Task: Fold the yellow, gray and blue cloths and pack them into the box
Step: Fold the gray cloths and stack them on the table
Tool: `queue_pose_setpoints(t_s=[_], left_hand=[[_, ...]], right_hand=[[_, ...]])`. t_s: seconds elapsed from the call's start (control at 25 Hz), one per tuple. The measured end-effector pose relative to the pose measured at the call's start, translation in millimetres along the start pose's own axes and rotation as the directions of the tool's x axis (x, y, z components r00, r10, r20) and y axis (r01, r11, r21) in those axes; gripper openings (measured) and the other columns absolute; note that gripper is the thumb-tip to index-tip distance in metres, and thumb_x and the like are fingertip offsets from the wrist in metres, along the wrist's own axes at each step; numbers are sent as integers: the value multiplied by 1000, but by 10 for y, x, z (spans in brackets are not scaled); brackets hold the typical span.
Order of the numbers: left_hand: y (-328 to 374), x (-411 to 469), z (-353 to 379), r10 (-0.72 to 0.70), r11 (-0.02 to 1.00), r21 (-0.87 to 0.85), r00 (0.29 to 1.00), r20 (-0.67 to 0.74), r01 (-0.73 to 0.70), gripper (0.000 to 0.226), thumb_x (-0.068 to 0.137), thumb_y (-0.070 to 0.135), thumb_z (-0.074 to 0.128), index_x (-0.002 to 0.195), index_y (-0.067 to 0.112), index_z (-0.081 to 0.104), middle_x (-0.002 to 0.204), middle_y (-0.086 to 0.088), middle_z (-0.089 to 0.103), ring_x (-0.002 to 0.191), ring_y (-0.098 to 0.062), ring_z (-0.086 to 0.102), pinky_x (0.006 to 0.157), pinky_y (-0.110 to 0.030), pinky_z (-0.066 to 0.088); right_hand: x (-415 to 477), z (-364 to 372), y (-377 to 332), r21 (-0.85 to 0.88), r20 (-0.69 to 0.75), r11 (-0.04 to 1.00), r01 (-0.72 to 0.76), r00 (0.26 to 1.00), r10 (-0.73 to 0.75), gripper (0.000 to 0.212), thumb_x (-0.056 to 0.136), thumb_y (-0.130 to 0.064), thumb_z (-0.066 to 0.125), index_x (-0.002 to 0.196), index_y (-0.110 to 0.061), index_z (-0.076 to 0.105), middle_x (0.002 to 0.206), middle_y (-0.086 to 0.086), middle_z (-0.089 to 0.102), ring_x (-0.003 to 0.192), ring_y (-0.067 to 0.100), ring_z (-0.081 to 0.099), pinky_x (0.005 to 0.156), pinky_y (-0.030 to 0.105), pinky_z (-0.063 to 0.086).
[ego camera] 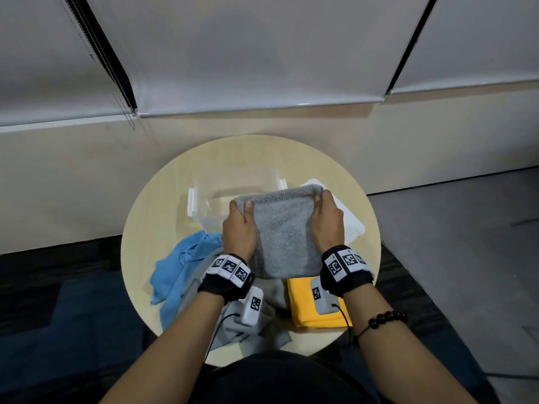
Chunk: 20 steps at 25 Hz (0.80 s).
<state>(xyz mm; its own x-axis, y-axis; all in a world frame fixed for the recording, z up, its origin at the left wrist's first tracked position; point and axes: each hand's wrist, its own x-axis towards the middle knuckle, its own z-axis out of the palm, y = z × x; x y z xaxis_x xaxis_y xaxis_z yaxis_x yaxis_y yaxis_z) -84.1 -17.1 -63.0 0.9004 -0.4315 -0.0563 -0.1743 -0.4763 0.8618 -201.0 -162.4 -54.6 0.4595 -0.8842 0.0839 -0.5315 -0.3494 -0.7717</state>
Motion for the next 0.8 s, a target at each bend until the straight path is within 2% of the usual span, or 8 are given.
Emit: queue_pose_setpoints(t_s=[0.08, 0.16, 0.24, 0.32, 0.44, 0.56, 0.68, 0.8], left_hand=[[-63, -41, 100, 72, 992, 106, 997, -9, -71, 42, 105, 51, 31, 119, 14, 43, 79, -5, 62, 79, -34, 65, 63, -35, 43], [-179, -115, 250, 61, 985, 157, 997, 56, -69, 34, 105, 50, 30, 106, 17, 39, 68, -4, 56, 67, -31, 62, 53, -34, 40], [-323, -221, 426, 10, 982, 188, 993, 118, -32, 34, 106, 48, 30, 108, 15, 40, 71, -7, 58, 68, -31, 62, 58, -39, 50], [-433, -332, 610, -45, 974, 228, 985, 167, 6, 35, 106, 46, 31, 112, 13, 42, 77, -11, 60, 69, -32, 60, 61, -40, 51], [-512, -455, 840, -124, 971, 230, 967, 223, 72, 35, 107, 45, 31, 115, 13, 42, 82, -14, 60, 72, -33, 58, 60, -37, 44], [-547, -591, 1091, -145, 963, 259, 955, 260, 76, 33, 108, 41, 31, 108, 11, 42, 74, -8, 53, 66, -29, 53, 52, -32, 32], [-626, -753, 1329, -219, 950, 284, 929, 298, 133, 36, 108, 41, 30, 115, 7, 41, 88, -17, 62, 74, -28, 53, 64, -35, 41], [-705, -842, 1466, -307, 920, 329, 915, 262, 215, 40, 106, 48, 27, 122, 13, 36, 102, -18, 63, 78, -27, 52, 72, -38, 44]], right_hand=[[-64, 1, 198, -12, 48, 999, -39, 998, 39, 32, 109, -43, 29, 91, -22, 43, 71, -2, 55, 59, 12, 52, 47, 26, 28], [-138, -15, 434, -46, 98, 995, -87, 991, 91, 28, 109, -39, 30, 94, -21, 44, 75, -2, 55, 64, 21, 53, 52, 29, 33], [-230, -30, 680, -111, 132, 985, -133, 980, 147, 21, 109, -33, 32, 95, -20, 42, 81, 5, 57, 70, 27, 52, 62, 33, 38], [-330, -51, 906, -178, 158, 968, -178, 965, 207, 20, 109, -32, 31, 97, -19, 41, 86, 13, 59, 71, 30, 51, 65, 36, 39], [-439, -88, 1139, -229, 165, 946, -230, 948, 271, 33, 109, -40, 27, 106, -14, 47, 90, 20, 62, 74, 35, 54, 66, 38, 41], [-501, -178, 1383, -306, 167, 915, -263, 932, 323, 40, 109, -41, 24, 114, -10, 49, 96, 20, 63, 79, 35, 55, 72, 43, 48], [-552, -259, 1605, -376, 211, 873, -309, 889, 405, 35, 109, -34, 23, 120, -10, 45, 103, 22, 61, 86, 37, 57, 79, 46, 52], [-534, -258, 1721, -406, 234, 859, -311, 873, 427, 26, 109, -29, 24, 117, -11, 41, 104, 21, 61, 86, 37, 57, 76, 45, 49]])
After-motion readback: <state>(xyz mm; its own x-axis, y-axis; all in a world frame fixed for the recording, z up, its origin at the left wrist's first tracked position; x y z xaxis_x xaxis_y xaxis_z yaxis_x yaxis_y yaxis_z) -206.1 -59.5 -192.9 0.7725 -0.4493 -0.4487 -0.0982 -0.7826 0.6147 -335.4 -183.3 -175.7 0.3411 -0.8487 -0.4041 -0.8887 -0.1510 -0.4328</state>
